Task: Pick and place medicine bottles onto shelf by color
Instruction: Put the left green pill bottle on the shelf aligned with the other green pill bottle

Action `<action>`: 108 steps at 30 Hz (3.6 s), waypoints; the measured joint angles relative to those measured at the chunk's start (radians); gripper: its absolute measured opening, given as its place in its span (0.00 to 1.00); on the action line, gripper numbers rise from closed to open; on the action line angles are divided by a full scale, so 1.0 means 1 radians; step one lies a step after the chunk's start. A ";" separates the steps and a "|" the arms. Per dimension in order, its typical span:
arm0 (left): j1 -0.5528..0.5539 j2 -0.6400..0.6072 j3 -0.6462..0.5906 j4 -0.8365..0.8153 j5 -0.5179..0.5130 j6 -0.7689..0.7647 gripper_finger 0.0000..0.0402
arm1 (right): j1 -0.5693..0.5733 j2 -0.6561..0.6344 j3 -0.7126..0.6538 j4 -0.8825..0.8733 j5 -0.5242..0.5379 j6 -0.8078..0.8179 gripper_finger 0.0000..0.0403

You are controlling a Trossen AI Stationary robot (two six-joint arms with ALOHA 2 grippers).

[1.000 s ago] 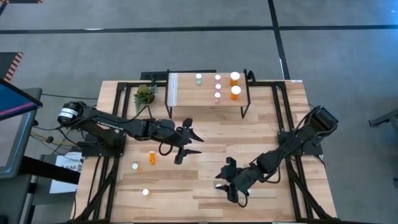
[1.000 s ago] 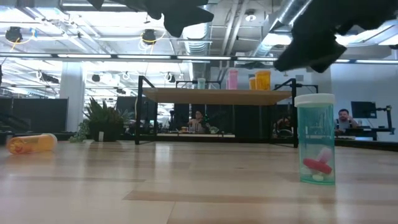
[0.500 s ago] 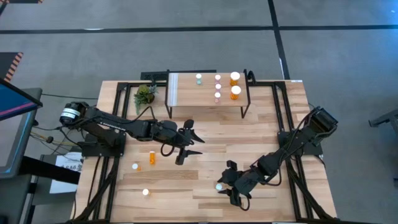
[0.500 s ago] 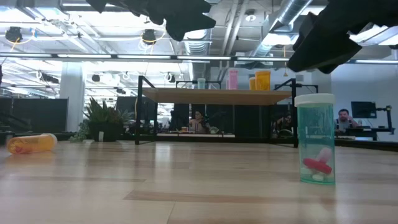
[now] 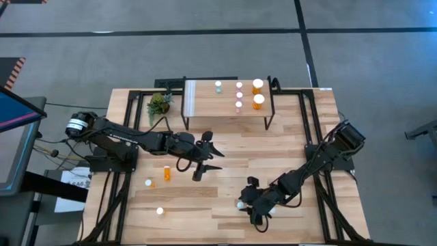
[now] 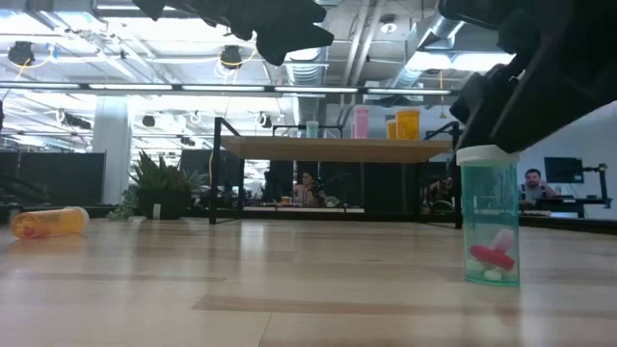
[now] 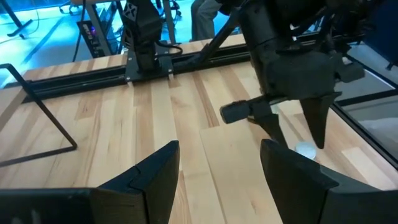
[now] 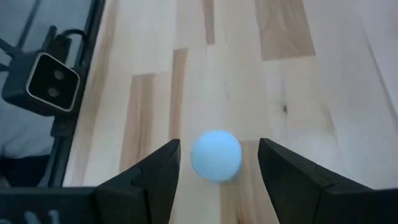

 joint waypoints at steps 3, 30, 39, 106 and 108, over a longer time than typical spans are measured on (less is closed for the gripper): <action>0.000 0.000 0.000 -0.001 0.000 0.000 0.53 | 0.000 -0.002 0.000 0.005 -0.001 0.003 0.59; 0.000 -0.038 0.000 -0.031 -0.111 -0.032 0.53 | -0.020 -0.007 0.005 -0.011 -0.005 0.018 0.31; 0.003 -0.249 -0.028 -0.339 -0.364 -0.038 0.53 | -0.098 -0.007 0.114 -0.171 -0.019 -0.060 0.31; 0.024 -0.780 -0.457 0.141 -0.322 -0.134 0.53 | -1.050 0.058 0.630 -0.423 -0.243 -0.554 0.38; 0.024 -0.780 -0.457 0.140 -0.322 -0.131 0.53 | -1.050 0.057 0.630 -0.411 -0.242 -0.554 0.38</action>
